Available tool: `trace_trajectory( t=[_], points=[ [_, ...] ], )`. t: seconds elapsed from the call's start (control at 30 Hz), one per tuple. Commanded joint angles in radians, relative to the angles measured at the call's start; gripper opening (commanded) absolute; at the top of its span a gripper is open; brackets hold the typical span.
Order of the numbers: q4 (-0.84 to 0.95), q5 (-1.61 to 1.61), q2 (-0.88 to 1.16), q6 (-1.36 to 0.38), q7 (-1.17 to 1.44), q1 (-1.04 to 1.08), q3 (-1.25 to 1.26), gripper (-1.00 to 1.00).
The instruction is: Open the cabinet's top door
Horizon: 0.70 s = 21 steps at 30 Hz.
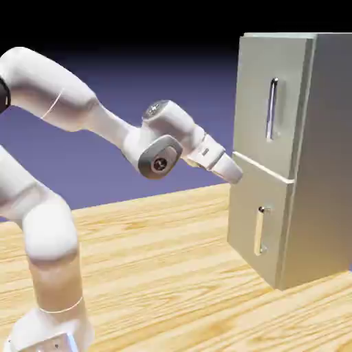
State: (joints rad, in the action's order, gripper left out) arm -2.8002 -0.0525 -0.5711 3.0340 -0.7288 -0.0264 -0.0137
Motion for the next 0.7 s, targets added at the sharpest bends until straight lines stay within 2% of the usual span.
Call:
trace_trajectory(
  t=[0.0, 0.67],
  points=[
    [0.008, -0.044, -0.001, -0.002, 0.01, -0.012, -0.011, 0.0],
    [0.17, -0.913, -0.018, -0.052, 0.213, -0.252, -0.238, 0.0]
  ],
)
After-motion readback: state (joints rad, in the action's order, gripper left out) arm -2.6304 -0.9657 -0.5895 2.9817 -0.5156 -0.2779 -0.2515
